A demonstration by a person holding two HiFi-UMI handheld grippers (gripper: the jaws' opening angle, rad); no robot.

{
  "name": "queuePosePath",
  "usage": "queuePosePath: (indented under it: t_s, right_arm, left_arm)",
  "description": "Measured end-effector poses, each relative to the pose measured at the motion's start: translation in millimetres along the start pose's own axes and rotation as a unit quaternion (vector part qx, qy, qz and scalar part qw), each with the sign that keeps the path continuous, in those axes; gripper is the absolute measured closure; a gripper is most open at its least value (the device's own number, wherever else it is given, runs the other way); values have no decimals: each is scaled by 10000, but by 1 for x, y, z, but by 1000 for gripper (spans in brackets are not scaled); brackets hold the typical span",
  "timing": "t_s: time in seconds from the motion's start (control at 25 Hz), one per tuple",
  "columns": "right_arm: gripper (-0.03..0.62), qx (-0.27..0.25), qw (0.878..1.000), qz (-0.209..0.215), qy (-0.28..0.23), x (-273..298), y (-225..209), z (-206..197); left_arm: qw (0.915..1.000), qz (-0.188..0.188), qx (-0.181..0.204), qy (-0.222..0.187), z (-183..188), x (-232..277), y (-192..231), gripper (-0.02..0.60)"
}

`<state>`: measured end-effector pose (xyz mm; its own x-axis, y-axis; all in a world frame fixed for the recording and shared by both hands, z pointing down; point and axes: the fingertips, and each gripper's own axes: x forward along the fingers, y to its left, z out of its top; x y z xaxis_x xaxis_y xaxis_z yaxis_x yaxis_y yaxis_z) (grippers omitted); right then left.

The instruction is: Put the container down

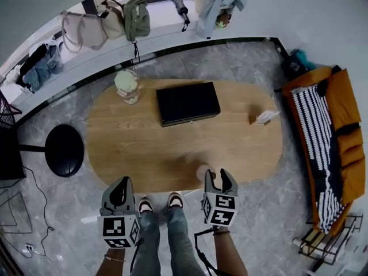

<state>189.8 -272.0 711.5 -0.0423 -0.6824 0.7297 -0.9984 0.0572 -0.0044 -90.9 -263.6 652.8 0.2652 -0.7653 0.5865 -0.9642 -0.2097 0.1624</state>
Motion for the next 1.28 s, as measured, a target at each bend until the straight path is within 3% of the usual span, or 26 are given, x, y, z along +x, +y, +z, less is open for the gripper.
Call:
queuePosePath:
  t_s: [0.16, 0.52, 0.76, 0.96, 1.28]
  right_arm:
    - [424, -26, 9999, -104, -28, -37, 1, 28]
    - [428, 143, 9963, -97, -841, -133, -2, 119]
    - [466, 283, 9900, -56, -1377, -201, -7, 163]
    - [549, 497, 9810, -139, -1870, -247, -13, 196]
    - [586, 340, 9696, -224, -2414, -293, -22, 232]
  left_arm:
    - [9999, -135, -13, -79, 33, -20, -5, 584]
    - [9979, -232, -138, -582, 121, -72, -15, 584]
    - [9960, -85, -128, -877, 167, -115, -11, 584]
    - [9930, 17, -112, -1179, 203, -146, -5, 584]
    - [9860, -157, 55, -1660, 245, -176, -19, 584]
